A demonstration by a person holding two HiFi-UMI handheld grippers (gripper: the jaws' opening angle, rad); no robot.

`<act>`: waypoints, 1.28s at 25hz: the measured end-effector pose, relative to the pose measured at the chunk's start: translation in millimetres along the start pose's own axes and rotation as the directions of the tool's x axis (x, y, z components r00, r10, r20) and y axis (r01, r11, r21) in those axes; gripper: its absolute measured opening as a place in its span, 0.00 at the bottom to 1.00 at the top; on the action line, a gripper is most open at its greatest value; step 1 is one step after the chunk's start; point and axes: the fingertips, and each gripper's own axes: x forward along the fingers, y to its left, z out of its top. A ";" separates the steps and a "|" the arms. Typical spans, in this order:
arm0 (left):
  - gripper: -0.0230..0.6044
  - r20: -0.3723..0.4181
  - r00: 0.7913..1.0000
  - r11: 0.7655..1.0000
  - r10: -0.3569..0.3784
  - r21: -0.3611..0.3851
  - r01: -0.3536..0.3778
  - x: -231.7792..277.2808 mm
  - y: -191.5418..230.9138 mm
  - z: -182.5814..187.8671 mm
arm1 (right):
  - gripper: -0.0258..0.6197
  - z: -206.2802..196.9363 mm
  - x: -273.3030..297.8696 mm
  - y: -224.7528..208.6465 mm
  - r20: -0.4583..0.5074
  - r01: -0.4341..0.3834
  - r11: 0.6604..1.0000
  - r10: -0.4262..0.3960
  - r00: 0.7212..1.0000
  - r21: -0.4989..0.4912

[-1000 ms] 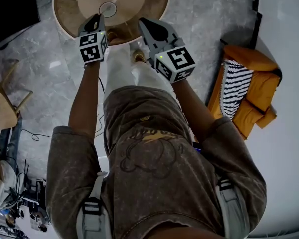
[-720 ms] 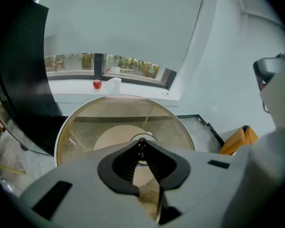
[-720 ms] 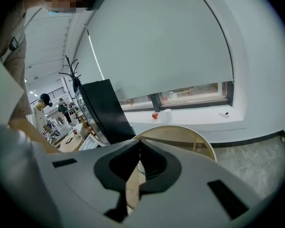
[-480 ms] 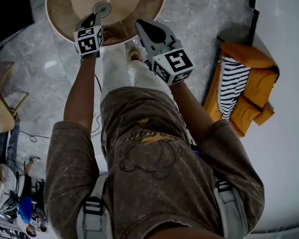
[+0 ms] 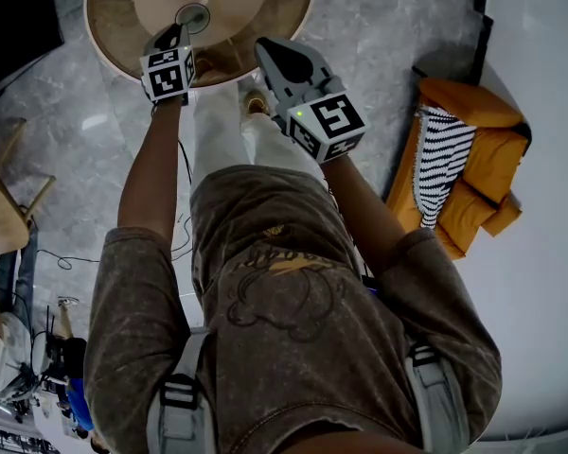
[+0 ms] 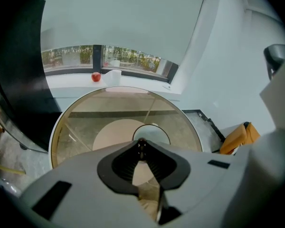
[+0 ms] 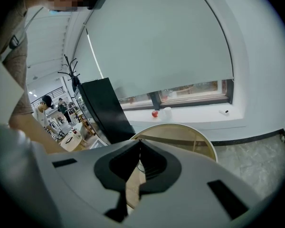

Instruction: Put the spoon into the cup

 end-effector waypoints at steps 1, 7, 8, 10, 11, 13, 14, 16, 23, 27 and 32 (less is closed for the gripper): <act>0.12 0.001 1.000 1.000 0.000 0.007 0.000 0.3 0.3 0.1 | 0.07 -0.8 0.1 0.2 -0.001 0.000 1.000 0.000 1.000 0.001; 0.12 -0.012 1.000 1.000 -0.023 0.021 0.023 1.1 -5.5 -2.2 | 0.07 -0.6 -1.8 1.6 0.000 -0.003 1.000 0.003 1.000 -0.001; 0.12 -0.014 1.000 0.999 -0.023 0.023 0.024 1.4 -6.6 -3.2 | 0.07 -0.6 -2.2 1.8 0.000 -0.005 1.000 0.005 1.000 -0.005; 0.14 -0.012 1.000 1.000 -0.019 0.024 0.019 1.3 -7.4 -4.6 | 0.07 -0.4 -3.1 2.3 0.001 -0.008 1.000 0.008 1.000 -0.008; 0.17 -0.011 1.000 1.000 -0.015 0.023 0.015 0.9 -7.5 -5.0 | 0.07 -0.6 -3.9 2.2 0.002 -0.008 1.000 0.008 1.000 -0.008; 0.21 -0.009 1.000 1.000 -0.011 0.017 0.011 0.2 -7.6 -6.0 | 0.07 -1.8 -6.0 1.6 0.000 -0.006 1.000 0.006 1.000 -0.009; 0.25 -0.008 1.000 1.000 -0.010 0.013 0.011 -0.1 -7.5 -6.1 | 0.07 -2.4 -6.7 1.4 -0.001 -0.005 1.000 0.005 1.000 -0.009; 0.30 -0.006 1.000 1.000 -0.009 0.009 0.009 -0.2 -6.8 -5.6 | 0.07 -2.9 -7.1 0.3 -0.005 -0.004 1.000 0.004 1.000 -0.008; 0.38 0.007 1.000 1.000 0.008 0.004 -0.008 -3.8 2.1 -1.9 | 0.07 -1.9 -5.8 0.7 -0.006 -0.007 1.000 0.007 1.000 -0.009; 0.38 0.023 1.000 1.000 0.021 0.009 -0.021 -14.0 1.6 6.2 | 0.07 1.9 -8.8 2.7 0.001 -0.016 1.000 0.016 1.000 -0.012; 0.33 0.058 0.998 0.999 0.031 -0.012 -0.030 -40.2 -1.1 20.9 | 0.07 8.2 -14.4 10.1 0.009 -0.032 0.999 0.032 0.999 -0.012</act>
